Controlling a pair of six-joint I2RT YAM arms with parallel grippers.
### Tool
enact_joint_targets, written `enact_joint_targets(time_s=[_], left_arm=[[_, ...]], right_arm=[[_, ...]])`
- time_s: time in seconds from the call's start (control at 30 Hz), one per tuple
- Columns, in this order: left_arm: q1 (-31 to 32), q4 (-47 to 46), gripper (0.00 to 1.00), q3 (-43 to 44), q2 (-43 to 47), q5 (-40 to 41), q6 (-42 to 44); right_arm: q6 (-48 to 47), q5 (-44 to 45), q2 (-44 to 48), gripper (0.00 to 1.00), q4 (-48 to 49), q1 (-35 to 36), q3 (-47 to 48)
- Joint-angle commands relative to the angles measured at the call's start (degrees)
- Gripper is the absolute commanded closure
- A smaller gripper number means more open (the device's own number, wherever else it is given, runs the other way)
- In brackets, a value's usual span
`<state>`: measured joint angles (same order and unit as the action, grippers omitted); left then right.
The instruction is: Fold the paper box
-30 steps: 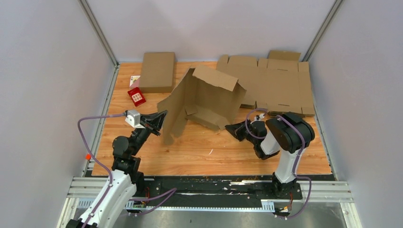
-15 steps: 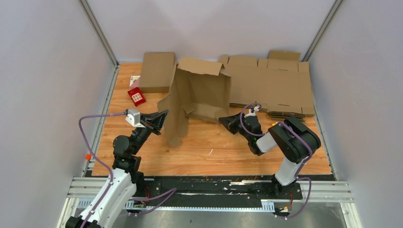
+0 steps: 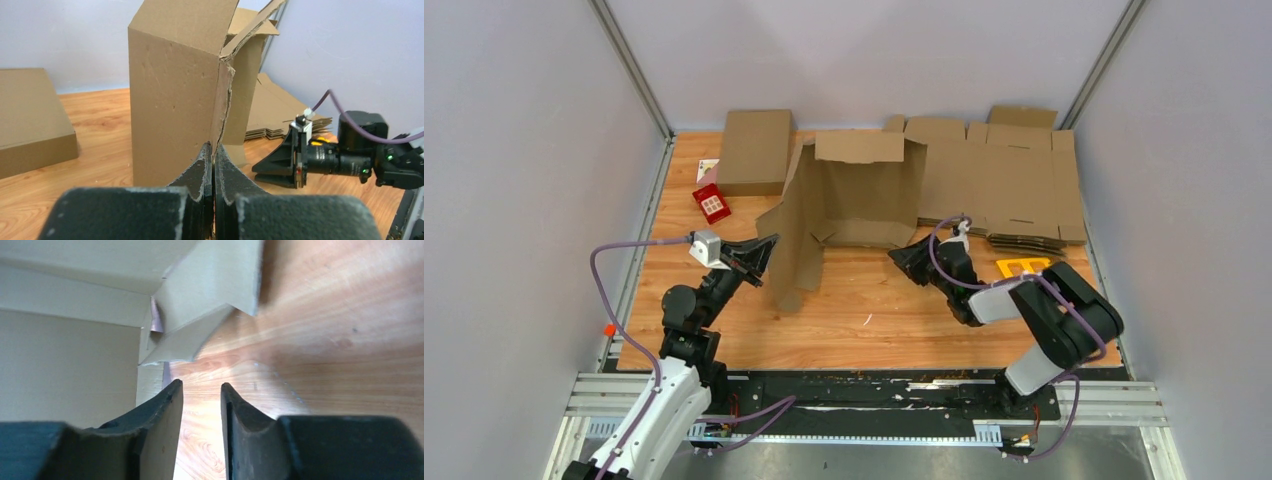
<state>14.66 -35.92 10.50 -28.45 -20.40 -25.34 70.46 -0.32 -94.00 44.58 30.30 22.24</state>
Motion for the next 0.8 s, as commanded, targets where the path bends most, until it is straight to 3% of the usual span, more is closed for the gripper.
enact_joint_targets(time_s=[0.0,0.07,0.2,0.43,0.77], left_arm=[[0.4,1.8,1.00,1.3,-0.2,0.0,0.4],[0.4,1.9,1.00,1.3,0.1,0.1,0.5],[0.4,1.9,1.00,1.3,0.2,0.1,0.4],[0.4,2.1,1.00,1.3,0.3,0.3,0.6],[0.5,2.1,1.00,1.2,0.3,0.3,0.8]], right_arm=[[-16.6,3.7,10.8,0.61,-8.5,0.0,1.7],[-23.6,5.3,15.3,0.58,-13.3,-0.2,2.8],[-32.7,3.7,20.5,0.34,-15.7,-3.8,4.0],[-46.2,-5.4,16.8,0.06,-18.2,-11.0,11.5],[-54.8,-12.2,0.0,0.02,-9.5,-11.9,19.8]])
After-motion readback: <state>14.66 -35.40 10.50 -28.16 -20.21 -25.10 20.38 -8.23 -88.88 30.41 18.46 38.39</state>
